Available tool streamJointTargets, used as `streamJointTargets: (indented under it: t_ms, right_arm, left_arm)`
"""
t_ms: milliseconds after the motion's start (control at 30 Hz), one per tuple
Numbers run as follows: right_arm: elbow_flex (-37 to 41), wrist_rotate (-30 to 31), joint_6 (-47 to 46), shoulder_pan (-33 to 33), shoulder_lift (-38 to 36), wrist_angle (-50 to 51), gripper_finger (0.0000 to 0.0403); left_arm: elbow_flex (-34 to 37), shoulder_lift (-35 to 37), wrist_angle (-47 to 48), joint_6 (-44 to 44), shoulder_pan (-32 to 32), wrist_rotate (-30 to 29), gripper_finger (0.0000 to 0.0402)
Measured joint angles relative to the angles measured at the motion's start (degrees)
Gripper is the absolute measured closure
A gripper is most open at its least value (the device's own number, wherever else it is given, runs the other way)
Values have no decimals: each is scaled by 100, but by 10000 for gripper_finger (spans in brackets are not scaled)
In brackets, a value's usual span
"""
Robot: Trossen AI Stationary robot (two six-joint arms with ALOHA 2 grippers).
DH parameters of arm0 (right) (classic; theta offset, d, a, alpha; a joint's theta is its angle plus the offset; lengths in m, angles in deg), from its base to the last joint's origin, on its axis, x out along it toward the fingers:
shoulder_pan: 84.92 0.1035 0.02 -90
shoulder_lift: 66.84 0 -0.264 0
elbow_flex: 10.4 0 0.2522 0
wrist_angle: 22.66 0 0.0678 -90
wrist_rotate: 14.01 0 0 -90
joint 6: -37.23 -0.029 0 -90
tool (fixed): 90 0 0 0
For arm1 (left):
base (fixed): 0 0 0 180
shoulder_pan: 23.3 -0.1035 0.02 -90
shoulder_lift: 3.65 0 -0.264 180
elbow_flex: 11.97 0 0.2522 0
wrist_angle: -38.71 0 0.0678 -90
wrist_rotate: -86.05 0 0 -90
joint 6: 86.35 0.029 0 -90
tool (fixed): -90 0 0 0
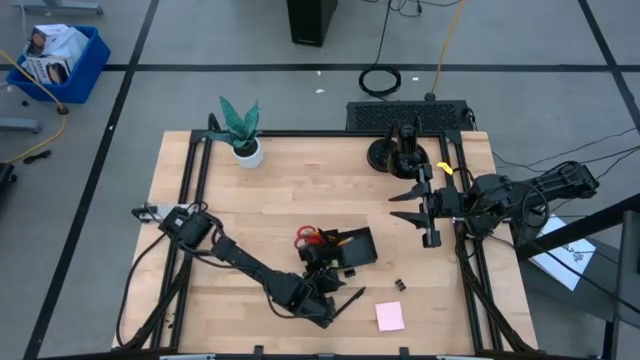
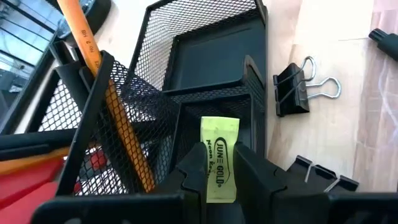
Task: Pick and place office supplies into organizer
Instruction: Put the green eraser into the black desk organizer
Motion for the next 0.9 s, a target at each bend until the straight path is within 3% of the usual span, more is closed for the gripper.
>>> streamJointTargets:
  t_ms: [167,900]
  right_arm:
    - [0,0,2,0,0,0,280]
    - [0,-1,0,0,0,-4,280]
  left_arm:
    - [-2,22,-67,-76,-4,397,339]
    - [0,78,-32,-120,-53,386,339]
